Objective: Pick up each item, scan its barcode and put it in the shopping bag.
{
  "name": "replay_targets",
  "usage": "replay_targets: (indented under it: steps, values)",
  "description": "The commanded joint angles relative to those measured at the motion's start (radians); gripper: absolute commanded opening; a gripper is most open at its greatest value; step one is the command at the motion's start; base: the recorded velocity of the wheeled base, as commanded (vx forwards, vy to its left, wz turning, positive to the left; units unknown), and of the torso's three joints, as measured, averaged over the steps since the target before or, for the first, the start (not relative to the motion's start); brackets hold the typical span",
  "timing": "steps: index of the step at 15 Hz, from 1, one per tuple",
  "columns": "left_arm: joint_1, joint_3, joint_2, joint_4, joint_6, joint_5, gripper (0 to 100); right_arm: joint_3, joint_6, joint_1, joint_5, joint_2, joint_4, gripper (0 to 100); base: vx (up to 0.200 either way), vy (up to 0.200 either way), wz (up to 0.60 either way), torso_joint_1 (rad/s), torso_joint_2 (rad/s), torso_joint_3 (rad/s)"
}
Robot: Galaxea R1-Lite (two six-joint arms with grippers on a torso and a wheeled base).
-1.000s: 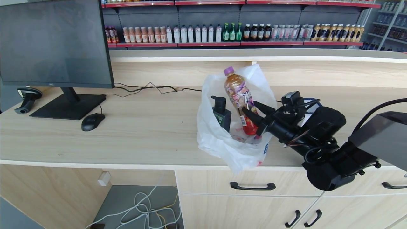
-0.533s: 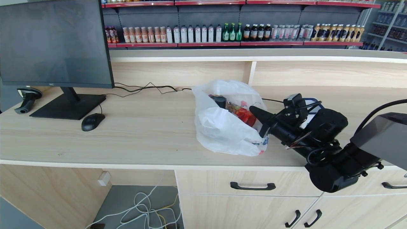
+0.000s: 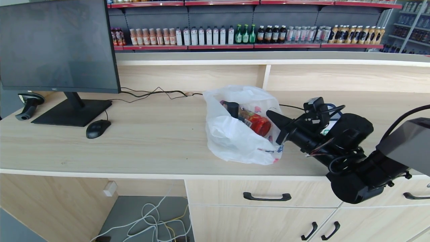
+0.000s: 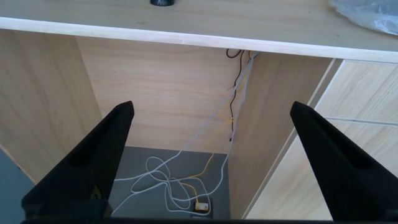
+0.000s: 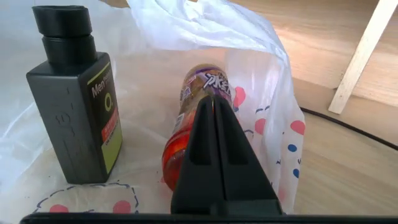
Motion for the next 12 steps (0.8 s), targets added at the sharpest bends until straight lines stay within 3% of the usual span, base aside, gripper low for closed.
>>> replay_targets:
  steps: [1,7,12]
  values:
    - [0.000,0.000,0.000,0.000,0.000,0.002,100,0.009,0.000,0.001,0.000,-0.020,-0.001,0,0.000,0.000,0.00,0.000,0.00,0.000]
    - [0.000,0.000,0.000,0.000,0.000,0.002,100,0.079,-0.008,0.000,0.000,-0.123,-0.001,0,0.000,0.000,0.00,0.000,0.00,0.000]
    - [0.000,0.000,0.001,0.000,-0.002,0.002,100,0.285,-0.040,0.000,0.000,-0.304,-0.001,0,0.000,0.000,0.00,0.000,0.00,0.000]
